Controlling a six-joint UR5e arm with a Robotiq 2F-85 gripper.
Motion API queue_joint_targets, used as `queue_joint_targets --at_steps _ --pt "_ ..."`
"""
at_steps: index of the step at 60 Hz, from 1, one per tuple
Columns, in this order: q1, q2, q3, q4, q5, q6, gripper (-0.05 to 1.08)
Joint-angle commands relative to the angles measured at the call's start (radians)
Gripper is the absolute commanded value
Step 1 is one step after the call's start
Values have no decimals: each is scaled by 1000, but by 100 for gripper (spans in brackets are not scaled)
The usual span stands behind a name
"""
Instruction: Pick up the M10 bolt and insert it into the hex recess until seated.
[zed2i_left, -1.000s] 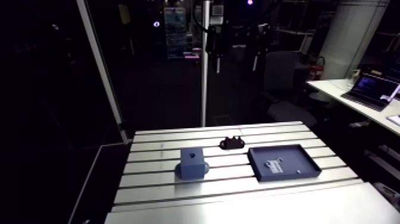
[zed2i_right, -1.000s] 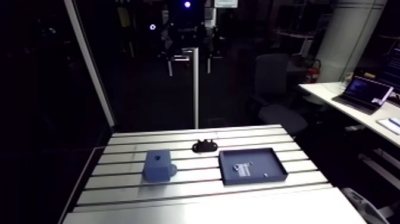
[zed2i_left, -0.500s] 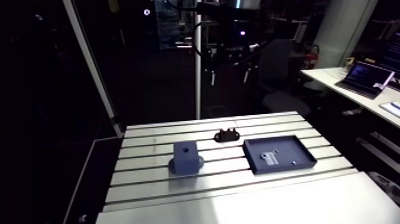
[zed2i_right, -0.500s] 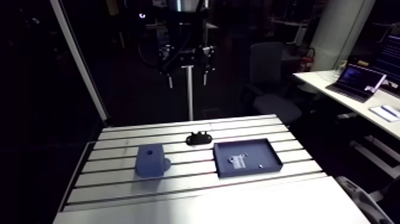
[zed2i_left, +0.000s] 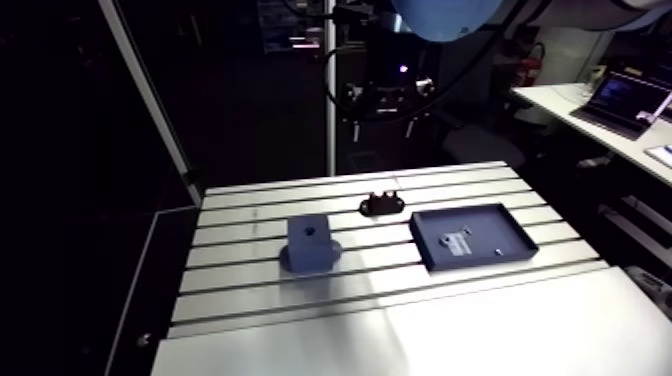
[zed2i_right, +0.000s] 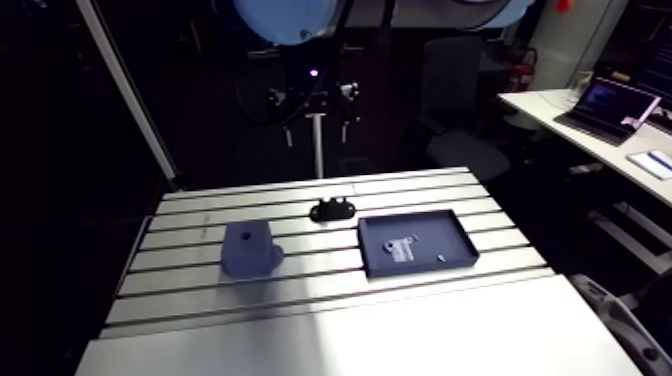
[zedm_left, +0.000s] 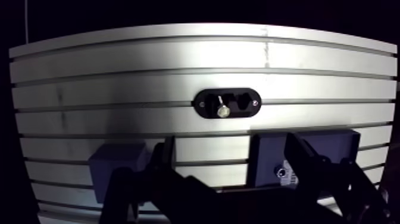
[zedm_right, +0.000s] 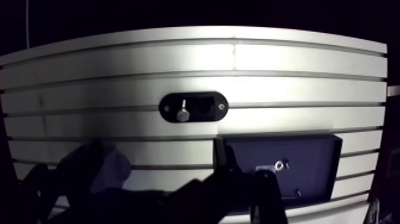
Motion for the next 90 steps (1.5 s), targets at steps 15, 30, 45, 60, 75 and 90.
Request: queue_joint_targets --at_steps 15,30,45,60,75,90 --pt "-7 82 40 -139 0 18 3" --pt "-7 99 53 -150 -3 19 7" --pt "-7 125 60 -158 -5 19 15" --pt "-11 139 71 -189 -5 18 21" --pt "-22 142 86 -191 -2 16 26" --pt "-30 148 98 -193 -2 15 32"
